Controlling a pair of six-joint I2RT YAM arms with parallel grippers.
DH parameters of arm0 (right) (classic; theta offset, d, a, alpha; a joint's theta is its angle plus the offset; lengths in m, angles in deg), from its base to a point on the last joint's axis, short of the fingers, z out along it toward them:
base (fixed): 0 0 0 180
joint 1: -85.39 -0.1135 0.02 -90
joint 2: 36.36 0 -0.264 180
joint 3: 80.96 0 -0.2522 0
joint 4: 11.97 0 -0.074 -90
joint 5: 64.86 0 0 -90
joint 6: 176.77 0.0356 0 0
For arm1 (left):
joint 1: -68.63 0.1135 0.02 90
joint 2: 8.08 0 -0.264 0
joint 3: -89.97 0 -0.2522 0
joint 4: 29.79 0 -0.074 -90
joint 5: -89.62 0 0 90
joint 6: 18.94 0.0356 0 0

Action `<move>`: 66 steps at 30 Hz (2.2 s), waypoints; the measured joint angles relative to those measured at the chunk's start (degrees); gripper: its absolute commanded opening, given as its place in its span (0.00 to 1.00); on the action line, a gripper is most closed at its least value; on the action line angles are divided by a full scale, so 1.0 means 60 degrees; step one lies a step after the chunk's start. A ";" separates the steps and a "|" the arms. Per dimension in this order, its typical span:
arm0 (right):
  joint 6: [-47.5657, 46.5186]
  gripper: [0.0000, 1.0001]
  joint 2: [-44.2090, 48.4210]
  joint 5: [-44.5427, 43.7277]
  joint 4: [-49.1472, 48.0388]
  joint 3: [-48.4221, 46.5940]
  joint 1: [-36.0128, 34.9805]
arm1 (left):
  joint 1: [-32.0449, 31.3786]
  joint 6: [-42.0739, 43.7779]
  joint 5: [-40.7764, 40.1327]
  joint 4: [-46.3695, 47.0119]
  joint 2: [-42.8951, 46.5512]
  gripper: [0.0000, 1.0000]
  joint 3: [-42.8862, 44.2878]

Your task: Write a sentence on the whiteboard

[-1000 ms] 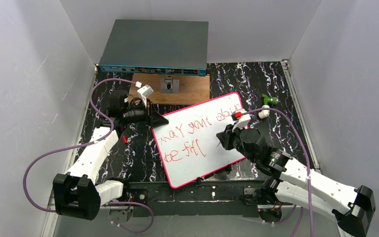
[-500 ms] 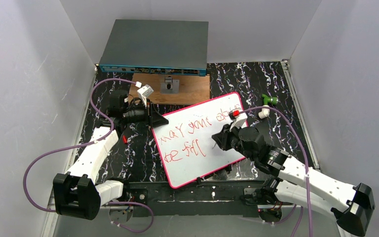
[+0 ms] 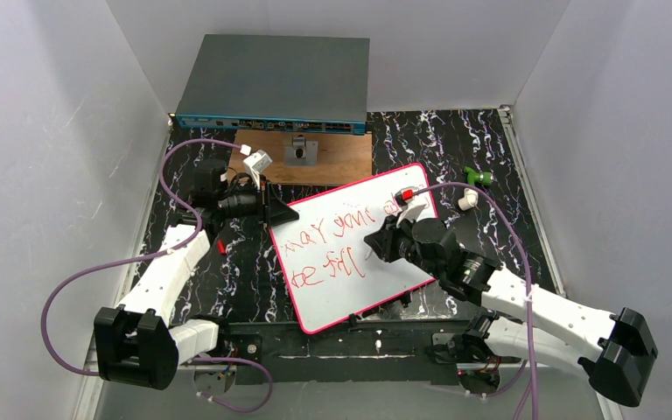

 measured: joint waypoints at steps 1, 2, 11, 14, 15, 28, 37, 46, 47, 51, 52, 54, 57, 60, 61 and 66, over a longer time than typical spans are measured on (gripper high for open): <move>0.0015 0.01 -0.0066 0.0022 -0.0095 -0.0011 0.0000 | 0.0000 0.0000 0.0000 0.0000 0.0000 0.00 0.0000; 0.0033 0.01 -0.0109 0.0036 -0.0149 -0.0026 0.0000 | 0.0000 0.0000 0.0000 0.0000 0.0000 0.00 0.0000; 0.0193 0.01 -0.0510 0.0153 -0.0678 -0.0062 0.0000 | 0.0000 0.0000 0.0004 0.0000 0.0000 0.00 0.0000; 0.0200 0.01 -0.0627 0.0157 -0.0809 -0.0062 0.0000 | 0.0000 0.0000 0.0004 0.0000 0.0000 0.00 0.0000; 0.0200 0.01 -0.0659 0.0157 -0.0852 -0.0062 0.0000 | 0.0000 0.0000 0.0004 0.0000 0.0000 0.00 0.0000; 0.0178 0.01 -0.0736 -0.0404 -0.0765 -0.0062 0.0000 | 0.0000 0.0000 0.0007 0.0000 0.0000 0.00 0.0000; 0.0047 0.01 -0.0736 -0.0871 -0.0382 -0.0062 0.0000 | 0.0000 0.0000 0.0011 0.0000 0.0000 0.00 0.0000; -0.0186 0.01 -0.0736 -0.1140 -0.0299 -0.0062 -0.0004 | 0.0000 0.0000 0.0007 0.0000 0.0000 0.00 0.0000; -0.0222 0.01 -0.0736 -0.1166 -0.0299 -0.0062 -0.0004 | 0.0000 0.0000 0.0007 0.0000 0.0000 0.00 0.0000; -0.0393 0.01 -0.0736 -0.1337 -0.0299 -0.0062 0.0000 | 0.0000 0.0000 0.0007 0.0000 0.0000 0.00 0.0000; -0.0437 0.01 -0.0736 -0.1370 -0.0302 -0.0062 0.0000 | 0.0000 0.0000 0.0007 0.0000 0.0000 0.00 0.0000; -0.0535 0.01 -0.0736 -0.1388 -0.0302 -0.0073 0.0000 | 0.0000 0.0000 0.0007 0.0000 0.0000 0.00 0.0000; -0.0645 0.01 -0.0856 -0.1381 -0.0295 -0.0193 0.0000 | 0.0000 0.0000 0.0007 0.0000 0.0000 0.00 0.0000; -0.0670 0.01 -0.1060 -0.1286 -0.0317 -0.0397 0.0004 | 0.0000 0.0000 0.0007 -0.0004 0.0000 0.00 0.0000; -0.0670 0.01 -0.1107 -0.1239 -0.0331 -0.0437 0.0004 | 0.0000 0.0000 0.0007 -0.0004 0.0000 0.00 0.0000; -0.0525 0.01 -0.1370 -0.0838 -0.0521 -0.0561 0.0007 | 0.0000 0.0000 0.0004 -0.0029 0.0000 0.00 0.0000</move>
